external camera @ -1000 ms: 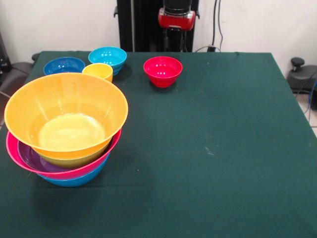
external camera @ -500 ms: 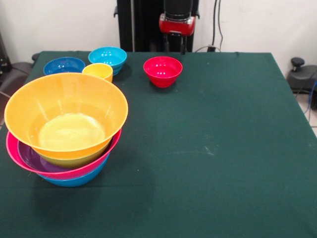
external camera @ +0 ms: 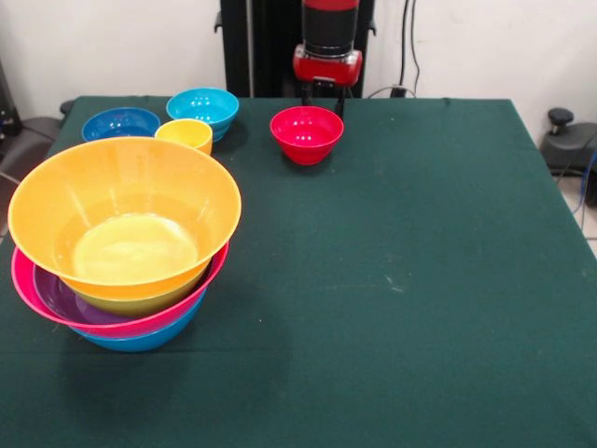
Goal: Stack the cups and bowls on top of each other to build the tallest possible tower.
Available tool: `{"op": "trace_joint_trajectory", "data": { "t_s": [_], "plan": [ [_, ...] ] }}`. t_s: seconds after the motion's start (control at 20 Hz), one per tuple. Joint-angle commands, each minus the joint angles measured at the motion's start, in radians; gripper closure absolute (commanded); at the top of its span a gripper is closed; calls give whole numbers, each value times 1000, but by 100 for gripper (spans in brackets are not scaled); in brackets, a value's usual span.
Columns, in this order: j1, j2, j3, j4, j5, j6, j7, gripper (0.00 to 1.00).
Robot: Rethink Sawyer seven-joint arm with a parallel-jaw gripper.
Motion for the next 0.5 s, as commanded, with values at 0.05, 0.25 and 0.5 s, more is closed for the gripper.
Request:
{"op": "trace_joint_trajectory", "data": {
  "t_s": [0.05,0.25,0.5],
  "plan": [
    [-10,59,116,-201,46,-44,154,0],
    [4,59,118,-198,67,-43,163,0],
    [45,9,107,-147,120,-17,186,0]
  ]
}}
